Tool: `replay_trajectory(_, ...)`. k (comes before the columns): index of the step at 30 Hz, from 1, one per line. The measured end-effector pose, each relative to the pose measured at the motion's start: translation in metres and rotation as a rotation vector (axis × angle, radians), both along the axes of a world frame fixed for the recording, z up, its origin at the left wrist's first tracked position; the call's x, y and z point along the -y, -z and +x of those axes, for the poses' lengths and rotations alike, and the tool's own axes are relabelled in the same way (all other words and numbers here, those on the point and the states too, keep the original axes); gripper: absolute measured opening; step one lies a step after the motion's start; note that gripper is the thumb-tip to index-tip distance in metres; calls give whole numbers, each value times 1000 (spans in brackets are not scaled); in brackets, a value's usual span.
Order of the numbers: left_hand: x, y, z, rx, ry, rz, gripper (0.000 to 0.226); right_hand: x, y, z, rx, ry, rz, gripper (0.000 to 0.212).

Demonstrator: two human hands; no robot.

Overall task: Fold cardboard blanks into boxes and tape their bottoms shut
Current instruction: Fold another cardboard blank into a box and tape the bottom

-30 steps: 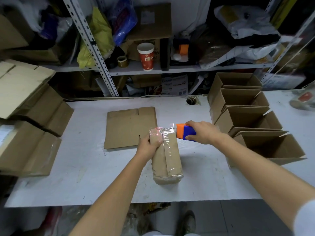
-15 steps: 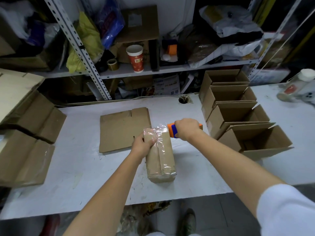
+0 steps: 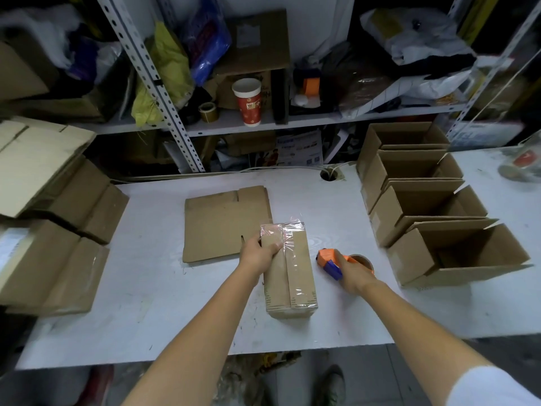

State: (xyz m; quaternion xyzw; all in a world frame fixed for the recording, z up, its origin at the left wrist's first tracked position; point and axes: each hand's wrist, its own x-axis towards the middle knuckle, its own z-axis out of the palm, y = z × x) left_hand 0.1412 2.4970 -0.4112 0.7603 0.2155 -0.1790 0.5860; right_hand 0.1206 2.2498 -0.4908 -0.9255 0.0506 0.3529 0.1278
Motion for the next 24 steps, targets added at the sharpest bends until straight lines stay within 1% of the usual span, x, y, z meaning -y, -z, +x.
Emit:
replay_trajectory(3,-4,-2,-4,3,-12,-20,18,-3,-20,0,167,18,-38,52)
replay_trajectory(4,-6,-4,-5,12,-13,-27,18,-6,-29,2,228,65,1,49)
replay_trajectory(5,-8,-5,-7,22,-6,-33,19,-11,-42,2,277,134,101,50)
replay_trajectory(6,-9,-9,-8,36,1,-34,23,-17,-55,3,306,228,258,54)
replay_trajectory(8,-11,-18,-10,86,18,-42,30,-36,-81,7,290,368,591,65)
replay_trajectory(10,-11,-27,-10,153,35,-75,35,-56,-100,16,269,378,739,79)
replay_trajectory(12,-9,-39,-11,234,59,-102,40,-74,-109,27,288,381,805,88)
replay_trajectory(13,-9,-45,-11,276,68,-95,43,-80,-113,31,303,401,821,89)
replay_trajectory(14,-10,-51,-11,314,68,-78,45,-85,-116,35,324,405,839,81)
replay_trajectory(16,-16,-57,-9,363,66,-48,50,-91,-127,39,379,385,881,51)
replay_trajectory(17,-19,-60,-8,363,63,-47,55,-93,-131,40,389,375,902,46)
replay_trajectory(21,-27,-69,1,319,24,-78,79,-94,-142,41,431,330,962,35)
replay_trajectory(22,-28,-72,3,317,25,-71,79,-94,-142,40,440,315,957,33)
replay_trajectory(23,-28,-74,5,323,32,-61,74,-95,-144,37,442,297,955,36)
replay_trajectory(24,-28,-76,6,340,38,-47,65,-96,-147,35,452,282,948,44)
